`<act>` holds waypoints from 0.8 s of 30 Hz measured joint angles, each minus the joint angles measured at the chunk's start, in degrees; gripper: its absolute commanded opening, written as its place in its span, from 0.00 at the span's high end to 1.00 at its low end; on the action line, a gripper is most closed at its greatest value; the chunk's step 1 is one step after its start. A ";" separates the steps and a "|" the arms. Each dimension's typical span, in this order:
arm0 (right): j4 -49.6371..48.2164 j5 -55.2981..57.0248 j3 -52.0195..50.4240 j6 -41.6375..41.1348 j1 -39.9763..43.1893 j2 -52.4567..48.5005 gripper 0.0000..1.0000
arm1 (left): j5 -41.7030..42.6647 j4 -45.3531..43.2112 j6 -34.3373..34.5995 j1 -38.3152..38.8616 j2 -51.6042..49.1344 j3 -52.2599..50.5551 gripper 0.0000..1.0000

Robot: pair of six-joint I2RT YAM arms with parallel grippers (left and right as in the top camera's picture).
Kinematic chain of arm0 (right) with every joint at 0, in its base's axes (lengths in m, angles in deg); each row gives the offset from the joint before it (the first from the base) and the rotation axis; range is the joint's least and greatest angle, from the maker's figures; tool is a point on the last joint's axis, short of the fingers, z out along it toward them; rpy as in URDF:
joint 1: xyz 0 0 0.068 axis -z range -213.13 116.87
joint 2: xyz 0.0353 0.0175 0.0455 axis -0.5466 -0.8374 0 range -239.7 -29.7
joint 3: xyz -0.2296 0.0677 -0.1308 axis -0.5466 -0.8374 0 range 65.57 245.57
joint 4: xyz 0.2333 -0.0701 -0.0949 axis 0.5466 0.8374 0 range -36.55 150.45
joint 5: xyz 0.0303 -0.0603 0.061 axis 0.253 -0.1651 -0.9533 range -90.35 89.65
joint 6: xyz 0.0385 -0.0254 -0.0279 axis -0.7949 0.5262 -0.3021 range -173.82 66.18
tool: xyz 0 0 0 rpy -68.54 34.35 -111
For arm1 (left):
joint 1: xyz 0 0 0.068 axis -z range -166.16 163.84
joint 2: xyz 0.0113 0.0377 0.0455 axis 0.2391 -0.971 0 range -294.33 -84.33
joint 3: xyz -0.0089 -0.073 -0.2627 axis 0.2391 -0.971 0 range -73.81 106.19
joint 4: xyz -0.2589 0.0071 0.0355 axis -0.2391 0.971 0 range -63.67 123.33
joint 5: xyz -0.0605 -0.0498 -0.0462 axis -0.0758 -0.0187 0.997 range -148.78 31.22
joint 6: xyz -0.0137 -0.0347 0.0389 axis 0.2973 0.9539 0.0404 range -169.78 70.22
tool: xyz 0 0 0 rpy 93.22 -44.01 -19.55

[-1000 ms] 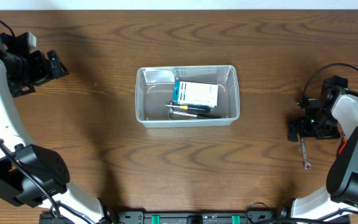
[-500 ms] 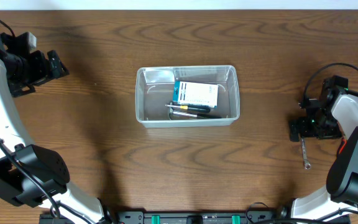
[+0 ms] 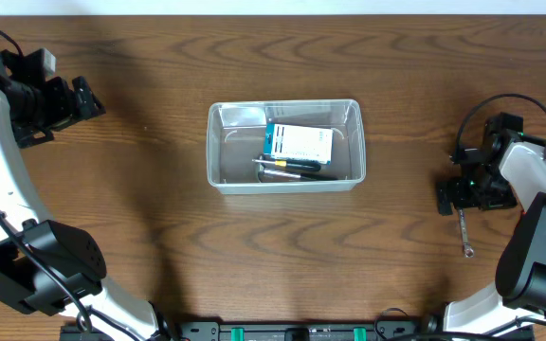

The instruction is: Pack container

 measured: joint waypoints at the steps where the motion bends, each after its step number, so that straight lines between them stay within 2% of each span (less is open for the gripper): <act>1: 0.00 0.00 0.00 0.00 0.00 0.00 0.01 | -0.02 0.00 0.00 0.00 0.00 0.00 0.02; 24: -1.27 0.07 -1.51 -1.27 0.00 0.00 0.01 | -0.02 0.00 0.00 0.00 0.00 0.00 0.02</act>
